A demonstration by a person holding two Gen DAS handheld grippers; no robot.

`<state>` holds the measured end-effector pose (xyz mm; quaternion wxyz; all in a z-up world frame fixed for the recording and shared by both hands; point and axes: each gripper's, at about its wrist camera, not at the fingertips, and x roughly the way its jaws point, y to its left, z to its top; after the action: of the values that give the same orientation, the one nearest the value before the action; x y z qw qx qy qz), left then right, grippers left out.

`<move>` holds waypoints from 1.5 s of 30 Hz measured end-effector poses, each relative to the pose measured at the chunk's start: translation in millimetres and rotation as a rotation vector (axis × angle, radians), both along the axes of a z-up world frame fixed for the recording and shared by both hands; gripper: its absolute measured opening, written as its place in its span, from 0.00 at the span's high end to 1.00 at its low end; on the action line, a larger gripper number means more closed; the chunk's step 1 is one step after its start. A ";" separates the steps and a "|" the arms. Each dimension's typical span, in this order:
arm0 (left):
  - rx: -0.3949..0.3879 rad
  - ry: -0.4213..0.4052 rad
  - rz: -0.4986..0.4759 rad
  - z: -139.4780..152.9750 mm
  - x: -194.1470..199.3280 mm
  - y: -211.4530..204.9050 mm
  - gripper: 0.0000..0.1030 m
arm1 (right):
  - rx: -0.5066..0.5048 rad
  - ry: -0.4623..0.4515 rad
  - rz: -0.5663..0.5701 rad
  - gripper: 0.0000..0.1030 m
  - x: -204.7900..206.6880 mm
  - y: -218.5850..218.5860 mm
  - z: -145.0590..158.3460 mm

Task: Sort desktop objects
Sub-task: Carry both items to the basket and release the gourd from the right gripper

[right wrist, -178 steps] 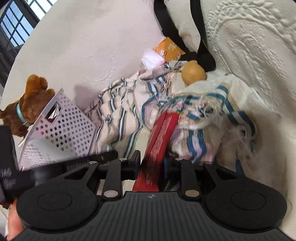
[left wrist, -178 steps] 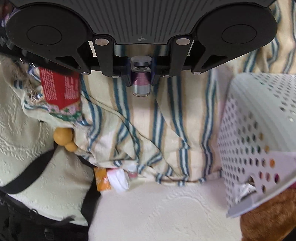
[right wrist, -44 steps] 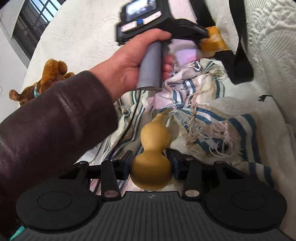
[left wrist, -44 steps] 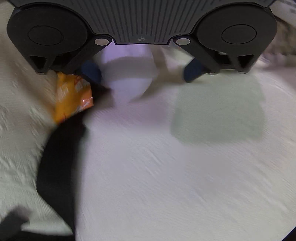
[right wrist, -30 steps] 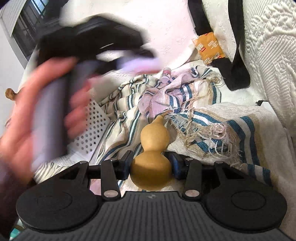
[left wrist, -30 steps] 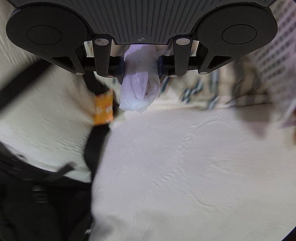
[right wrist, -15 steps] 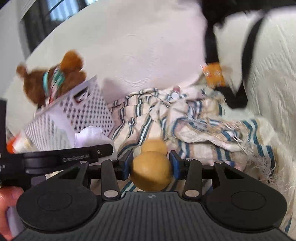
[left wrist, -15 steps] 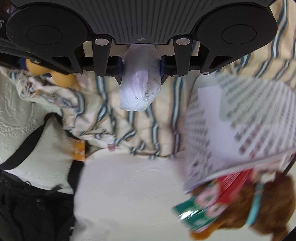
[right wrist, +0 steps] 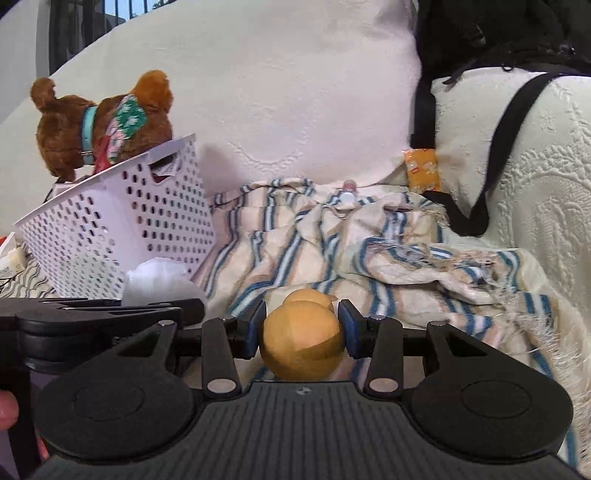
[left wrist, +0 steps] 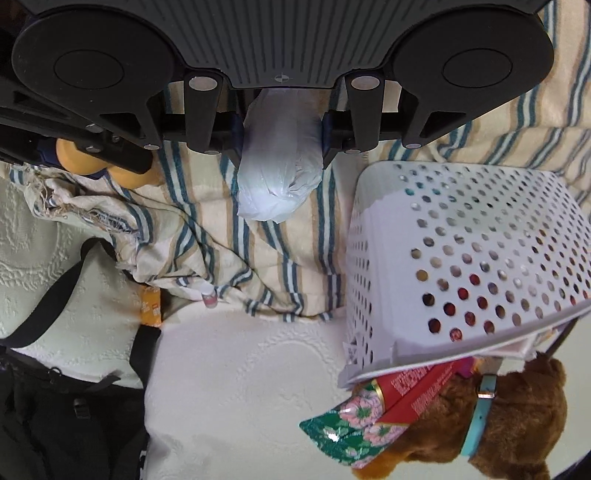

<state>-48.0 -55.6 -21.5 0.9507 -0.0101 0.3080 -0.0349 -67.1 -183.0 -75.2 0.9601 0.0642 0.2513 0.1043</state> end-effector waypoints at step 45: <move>-0.156 -0.185 0.151 74.4 -45.9 96.6 0.57 | 0.063 -0.238 0.235 0.54 -10.8 81.9 131.4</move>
<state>-94.0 41.0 52.9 0.9713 -0.1041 0.2137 0.0123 -77.9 -101.1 56.2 0.9618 0.0514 0.1381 0.2307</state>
